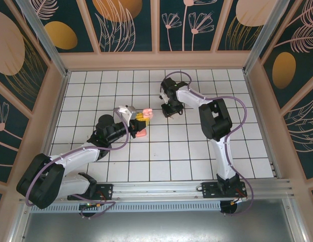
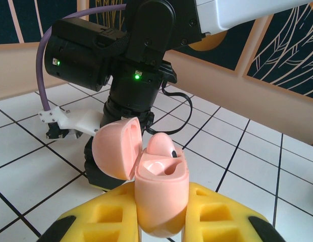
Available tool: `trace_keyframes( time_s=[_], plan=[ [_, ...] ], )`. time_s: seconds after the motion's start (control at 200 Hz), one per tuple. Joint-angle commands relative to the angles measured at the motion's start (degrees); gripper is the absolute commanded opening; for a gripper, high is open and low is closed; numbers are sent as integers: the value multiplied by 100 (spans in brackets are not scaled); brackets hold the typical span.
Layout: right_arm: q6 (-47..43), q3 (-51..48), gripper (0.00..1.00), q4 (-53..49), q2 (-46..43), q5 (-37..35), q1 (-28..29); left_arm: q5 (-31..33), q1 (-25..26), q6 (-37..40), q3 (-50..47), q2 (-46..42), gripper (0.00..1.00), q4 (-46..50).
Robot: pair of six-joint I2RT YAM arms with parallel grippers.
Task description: Insert the wireless bluetooth earbuds into the charging case
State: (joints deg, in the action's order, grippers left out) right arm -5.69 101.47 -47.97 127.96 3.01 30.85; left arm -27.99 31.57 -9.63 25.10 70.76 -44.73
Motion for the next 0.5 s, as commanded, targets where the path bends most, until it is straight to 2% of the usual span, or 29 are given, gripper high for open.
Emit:
trace_keyframes(
  time_s=[0.0,0.26,0.495],
  plan=[
    [-21,130,31,-276,98,-81,17,-18,2,102,157,-35,6,16],
    [106,-89,28,-319,-95,-30,17,-19,7,84,128,-54,6,17],
    [289,-463,20,-163,-449,-62,17,-7,4,66,100,-98,6,17]
  ],
)
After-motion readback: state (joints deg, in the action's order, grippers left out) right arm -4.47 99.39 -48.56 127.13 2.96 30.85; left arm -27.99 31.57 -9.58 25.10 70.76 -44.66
